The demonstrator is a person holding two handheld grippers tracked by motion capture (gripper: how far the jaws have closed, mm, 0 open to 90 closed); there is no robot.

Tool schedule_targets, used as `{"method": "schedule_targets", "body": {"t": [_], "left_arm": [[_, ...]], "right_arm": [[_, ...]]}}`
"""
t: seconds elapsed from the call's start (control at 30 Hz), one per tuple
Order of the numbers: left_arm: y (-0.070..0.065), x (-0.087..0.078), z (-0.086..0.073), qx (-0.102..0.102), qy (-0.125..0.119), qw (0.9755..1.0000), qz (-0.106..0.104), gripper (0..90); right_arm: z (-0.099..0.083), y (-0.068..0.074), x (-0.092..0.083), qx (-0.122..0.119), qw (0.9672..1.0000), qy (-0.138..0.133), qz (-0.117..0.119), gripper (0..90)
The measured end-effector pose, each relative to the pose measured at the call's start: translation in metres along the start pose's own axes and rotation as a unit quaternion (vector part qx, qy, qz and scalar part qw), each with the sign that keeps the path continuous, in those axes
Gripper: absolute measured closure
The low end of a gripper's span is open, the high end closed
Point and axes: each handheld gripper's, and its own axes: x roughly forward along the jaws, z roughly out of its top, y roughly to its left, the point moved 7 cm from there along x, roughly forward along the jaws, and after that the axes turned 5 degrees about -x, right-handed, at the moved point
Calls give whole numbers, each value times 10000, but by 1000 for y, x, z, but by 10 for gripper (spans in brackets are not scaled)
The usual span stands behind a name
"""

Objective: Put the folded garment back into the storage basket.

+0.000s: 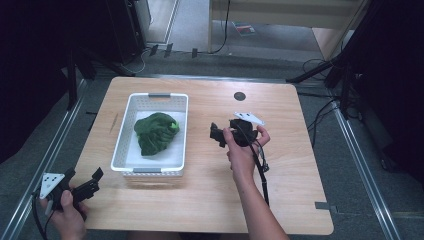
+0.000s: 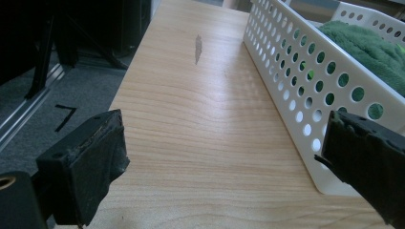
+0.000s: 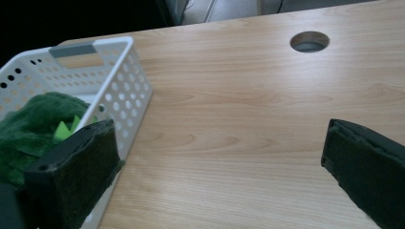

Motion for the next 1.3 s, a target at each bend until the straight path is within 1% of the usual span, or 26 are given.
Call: {"method": "schedule_targets", "body": {"t": [0.13,0.17,0.27,0.47,0.53,0.67,0.87,1.07,1.27,1.3], "left_arm": [[0,0,0,-5,-1,10000,-3,18],[0,0,0,-3,1,10000,-3,18],[0,0,0,-2,-3,10000,-1,18],[0,0,0,-4,-3,10000,0,18],[0,0,0,-5,-8,10000,-1,18],[0,0,0,-2,-8,10000,0,18],[0,0,0,-5,-15,10000,1,18],[0,-1,0,-17,-30,10000,-5,18],[0,-1,0,-9,-35,10000,-4,18],[0,-1,0,-2,-27,10000,-5,18]], "right_arm": [[-5,-16,-3,102,9999,-23,-66,0],[-8,-23,-4,108,9999,-45,-103,0],[-12,-34,-7,198,9996,-53,-181,0],[-24,-59,-12,226,9991,-63,-358,0],[-29,-70,-15,217,9988,-81,-435,0],[-35,-86,-19,239,9982,-99,-549,0],[-48,-114,-28,278,9968,-152,-734,0],[-61,-138,-37,305,9956,-135,-872,0],[-71,-156,-47,390,9945,-142,-960,0],[-74,-161,-49,408,9942,-146,-988,0]]}}
